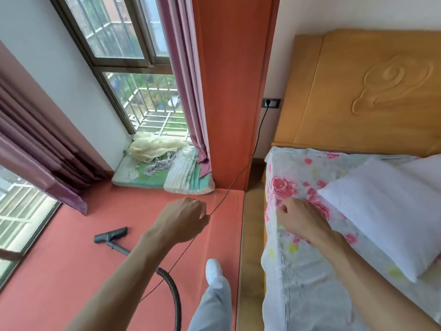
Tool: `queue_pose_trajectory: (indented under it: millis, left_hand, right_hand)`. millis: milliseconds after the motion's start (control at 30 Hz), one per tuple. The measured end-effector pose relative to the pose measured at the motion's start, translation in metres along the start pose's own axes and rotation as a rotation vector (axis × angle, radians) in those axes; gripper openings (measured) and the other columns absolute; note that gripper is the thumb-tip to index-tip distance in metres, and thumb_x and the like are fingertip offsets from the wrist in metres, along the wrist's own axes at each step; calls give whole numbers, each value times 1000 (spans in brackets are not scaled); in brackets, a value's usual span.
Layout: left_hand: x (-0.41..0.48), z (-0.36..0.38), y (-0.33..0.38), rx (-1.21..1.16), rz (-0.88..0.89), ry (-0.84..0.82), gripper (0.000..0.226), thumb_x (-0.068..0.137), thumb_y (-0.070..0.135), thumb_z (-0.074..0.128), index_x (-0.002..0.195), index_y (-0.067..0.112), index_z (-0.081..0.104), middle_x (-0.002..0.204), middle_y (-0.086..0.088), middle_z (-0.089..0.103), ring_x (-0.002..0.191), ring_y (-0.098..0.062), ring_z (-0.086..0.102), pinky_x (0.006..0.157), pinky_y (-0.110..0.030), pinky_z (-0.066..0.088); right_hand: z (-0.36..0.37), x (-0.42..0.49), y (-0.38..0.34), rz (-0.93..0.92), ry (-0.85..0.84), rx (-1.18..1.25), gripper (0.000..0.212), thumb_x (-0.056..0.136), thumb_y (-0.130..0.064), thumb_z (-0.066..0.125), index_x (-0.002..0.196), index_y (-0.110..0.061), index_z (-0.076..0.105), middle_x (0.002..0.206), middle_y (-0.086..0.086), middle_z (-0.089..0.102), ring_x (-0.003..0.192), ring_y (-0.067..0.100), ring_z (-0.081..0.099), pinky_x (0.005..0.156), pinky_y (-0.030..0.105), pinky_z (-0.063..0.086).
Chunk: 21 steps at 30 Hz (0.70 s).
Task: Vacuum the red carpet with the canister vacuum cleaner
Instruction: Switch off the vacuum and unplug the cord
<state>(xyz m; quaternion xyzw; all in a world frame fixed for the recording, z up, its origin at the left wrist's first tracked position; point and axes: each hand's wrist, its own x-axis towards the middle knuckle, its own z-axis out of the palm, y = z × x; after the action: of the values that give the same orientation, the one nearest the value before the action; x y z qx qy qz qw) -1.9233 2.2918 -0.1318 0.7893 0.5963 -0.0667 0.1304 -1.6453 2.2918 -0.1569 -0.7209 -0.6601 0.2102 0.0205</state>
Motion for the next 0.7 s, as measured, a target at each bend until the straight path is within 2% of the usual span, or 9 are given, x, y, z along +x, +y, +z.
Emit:
queue_pose_trajectory:
  millis: [167, 267, 333, 467, 600, 700]
  left_hand:
    - [111, 1, -9, -35, 82, -29, 32, 97, 39, 50, 91, 12, 67, 92, -4, 70, 80, -26, 66, 71, -39, 55]
    - [183, -10, -19, -66, 145, -77, 33, 98, 38, 49, 93, 12, 68, 97, -5, 71, 83, -27, 67, 74, -39, 55]
    - [227, -26, -22, -93, 205, -119, 31, 100, 36, 50, 99, 12, 69, 98, -3, 72, 86, -24, 68, 77, -39, 56]
    - [310, -55, -21, -132, 289, -134, 28, 100, 35, 50, 102, 15, 68, 101, -3, 72, 83, -22, 70, 76, -40, 60]
    - [372, -80, 2, -130, 344, -170, 26, 98, 37, 48, 99, 20, 67, 99, -1, 71, 88, -24, 69, 78, -40, 57]
    - [419, -90, 19, -96, 377, -164, 26, 98, 38, 47, 100, 20, 66, 102, -2, 70, 93, -28, 67, 80, -41, 55]
  right_hand:
    - [-4, 94, 1, 40, -4, -19, 39, 97, -21, 46, 60, -18, 35, 57, -4, 40, 52, 10, 36, 55, 30, 34]
    - [-18, 151, -6, 60, -12, -54, 38, 97, -21, 46, 60, -15, 38, 58, 0, 41, 52, 11, 38, 51, 25, 30]
    - [-37, 187, -13, 55, -48, -70, 35, 97, -23, 43, 63, -14, 40, 61, 0, 45, 57, 13, 43, 52, 28, 32]
    - [-73, 254, -20, 59, -35, -64, 31, 96, -29, 41, 85, -11, 64, 83, 4, 67, 72, 18, 63, 68, 37, 55]
    - [-96, 307, -10, 83, -86, -34, 34, 94, -28, 44, 95, -4, 68, 91, 11, 69, 85, 28, 65, 76, 38, 55]
    - [-108, 351, 7, 88, -125, -20, 36, 94, -29, 45, 104, -3, 68, 104, 14, 69, 95, 29, 64, 85, 42, 53]
